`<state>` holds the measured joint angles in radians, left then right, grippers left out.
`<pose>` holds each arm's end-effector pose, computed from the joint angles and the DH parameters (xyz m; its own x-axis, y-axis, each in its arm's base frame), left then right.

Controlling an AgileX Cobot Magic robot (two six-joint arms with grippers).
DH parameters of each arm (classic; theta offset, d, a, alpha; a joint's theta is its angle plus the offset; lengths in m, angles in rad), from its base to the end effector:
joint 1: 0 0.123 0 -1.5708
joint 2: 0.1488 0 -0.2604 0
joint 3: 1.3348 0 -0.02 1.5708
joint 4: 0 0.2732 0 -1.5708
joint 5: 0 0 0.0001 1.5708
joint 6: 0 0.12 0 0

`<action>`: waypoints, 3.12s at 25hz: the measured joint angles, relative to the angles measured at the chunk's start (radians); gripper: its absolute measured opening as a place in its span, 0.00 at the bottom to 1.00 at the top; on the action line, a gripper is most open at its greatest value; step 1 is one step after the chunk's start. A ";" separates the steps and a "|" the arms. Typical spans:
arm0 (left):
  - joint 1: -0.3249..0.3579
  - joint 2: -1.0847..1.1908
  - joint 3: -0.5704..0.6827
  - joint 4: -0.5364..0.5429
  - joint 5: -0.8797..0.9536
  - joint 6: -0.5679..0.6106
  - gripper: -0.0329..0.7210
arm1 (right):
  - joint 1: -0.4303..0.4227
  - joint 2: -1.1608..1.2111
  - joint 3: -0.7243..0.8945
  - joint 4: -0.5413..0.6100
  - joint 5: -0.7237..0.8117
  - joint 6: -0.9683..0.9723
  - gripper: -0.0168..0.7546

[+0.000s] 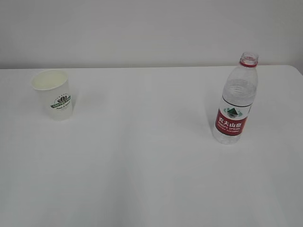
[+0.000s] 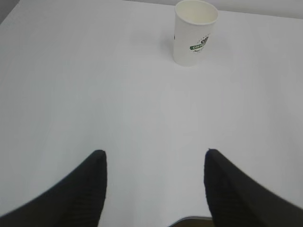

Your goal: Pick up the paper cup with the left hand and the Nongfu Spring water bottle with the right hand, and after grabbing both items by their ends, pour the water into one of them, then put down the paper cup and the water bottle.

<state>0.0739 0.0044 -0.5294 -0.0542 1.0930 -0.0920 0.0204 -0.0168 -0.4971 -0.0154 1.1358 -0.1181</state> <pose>0.0613 -0.0013 0.2806 -0.4539 -0.1505 -0.8782 -0.0847 0.9885 -0.1256 0.0591 -0.0005 0.2670 -0.5045 -0.1346 -0.8529 -0.0716 0.9909 -0.1140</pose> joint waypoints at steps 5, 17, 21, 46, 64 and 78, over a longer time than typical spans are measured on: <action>0.000 0.000 0.000 0.000 0.000 0.000 0.65 | 0.000 0.000 0.000 0.000 0.000 0.000 0.75; 0.000 0.000 0.000 -0.001 0.000 0.000 0.65 | 0.000 0.000 0.000 0.000 0.000 0.000 0.75; 0.000 0.000 0.000 -0.001 -0.002 0.007 0.65 | 0.000 0.000 0.000 0.000 0.000 0.000 0.75; 0.000 0.037 -0.022 -0.001 -0.154 0.080 0.65 | 0.000 0.012 -0.038 0.000 -0.097 0.000 0.75; 0.000 0.293 -0.022 -0.001 -0.374 0.114 0.71 | 0.000 0.142 -0.038 0.000 -0.312 0.000 0.75; 0.000 0.430 -0.022 -0.008 -0.456 0.127 0.83 | 0.000 0.309 -0.038 0.000 -0.432 -0.072 0.75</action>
<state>0.0739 0.4348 -0.5512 -0.0620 0.6372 0.0346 0.0204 0.2918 -0.5347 -0.0154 0.7039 -0.1898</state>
